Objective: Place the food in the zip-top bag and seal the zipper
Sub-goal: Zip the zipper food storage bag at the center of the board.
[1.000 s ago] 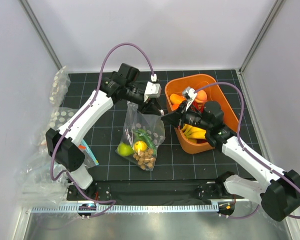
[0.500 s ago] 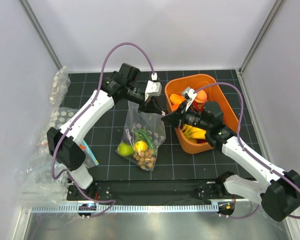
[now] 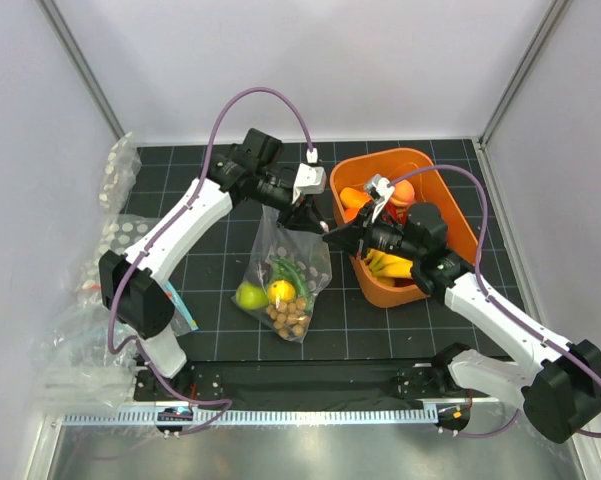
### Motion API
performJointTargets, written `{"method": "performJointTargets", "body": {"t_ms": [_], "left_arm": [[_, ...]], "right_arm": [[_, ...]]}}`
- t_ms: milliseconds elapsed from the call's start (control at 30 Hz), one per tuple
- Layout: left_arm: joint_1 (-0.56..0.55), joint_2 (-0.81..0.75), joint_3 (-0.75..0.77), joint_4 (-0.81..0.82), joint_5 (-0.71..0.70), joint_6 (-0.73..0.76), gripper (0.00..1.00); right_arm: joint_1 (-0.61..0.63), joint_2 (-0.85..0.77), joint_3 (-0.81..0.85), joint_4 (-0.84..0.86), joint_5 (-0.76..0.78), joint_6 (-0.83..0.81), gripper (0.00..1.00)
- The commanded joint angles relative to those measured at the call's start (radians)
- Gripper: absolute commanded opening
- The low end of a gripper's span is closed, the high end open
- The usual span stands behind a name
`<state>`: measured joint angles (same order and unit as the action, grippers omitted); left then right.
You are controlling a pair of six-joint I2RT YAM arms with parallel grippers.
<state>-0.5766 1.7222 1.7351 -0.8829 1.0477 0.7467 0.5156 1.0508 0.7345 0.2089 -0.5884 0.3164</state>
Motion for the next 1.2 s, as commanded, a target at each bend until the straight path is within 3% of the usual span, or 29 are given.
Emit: {"method": "performJointTargets", "body": {"t_ms": [0, 133, 333, 800, 833, 867, 900, 967, 1167], "left_arm": [[-0.005, 0.016, 0.05, -0.03, 0.011, 0.017, 0.24], [-0.005, 0.033, 0.08, -0.062, 0.015, 0.017, 0.0], [-0.003, 0.045, 0.057, -0.044, -0.038, 0.019, 0.0], [0.04, 0.105, 0.067, -0.03, -0.051, 0.002, 0.0], [0.04, 0.103, 0.07, -0.034, -0.04, 0.005, 0.0], [0.04, 0.102, 0.073, -0.036, -0.028, 0.003, 0.0], [0.04, 0.099, 0.083, -0.044, -0.017, 0.005, 0.0], [0.04, 0.093, 0.087, -0.047, 0.011, 0.003, 0.0], [0.038, 0.066, 0.078, -0.07, 0.037, 0.023, 0.0]], "right_arm": [[0.006, -0.029, 0.005, 0.061, -0.011, -0.005, 0.01], [0.006, -0.026, 0.005, 0.058, -0.008, -0.005, 0.01], [0.006, -0.043, -0.009, 0.052, 0.009, 0.026, 0.01], [-0.005, -0.11, -0.05, -0.04, 0.272, 0.058, 0.01], [-0.006, -0.109, -0.049, -0.045, 0.277, 0.053, 0.04], [-0.006, -0.107, -0.049, -0.045, 0.271, 0.047, 0.11], [-0.006, -0.098, -0.052, -0.039, 0.26, 0.038, 0.26], [-0.005, -0.078, -0.047, -0.025, 0.219, 0.023, 0.36], [-0.002, 0.024, -0.037, 0.067, 0.111, -0.008, 0.53]]}}
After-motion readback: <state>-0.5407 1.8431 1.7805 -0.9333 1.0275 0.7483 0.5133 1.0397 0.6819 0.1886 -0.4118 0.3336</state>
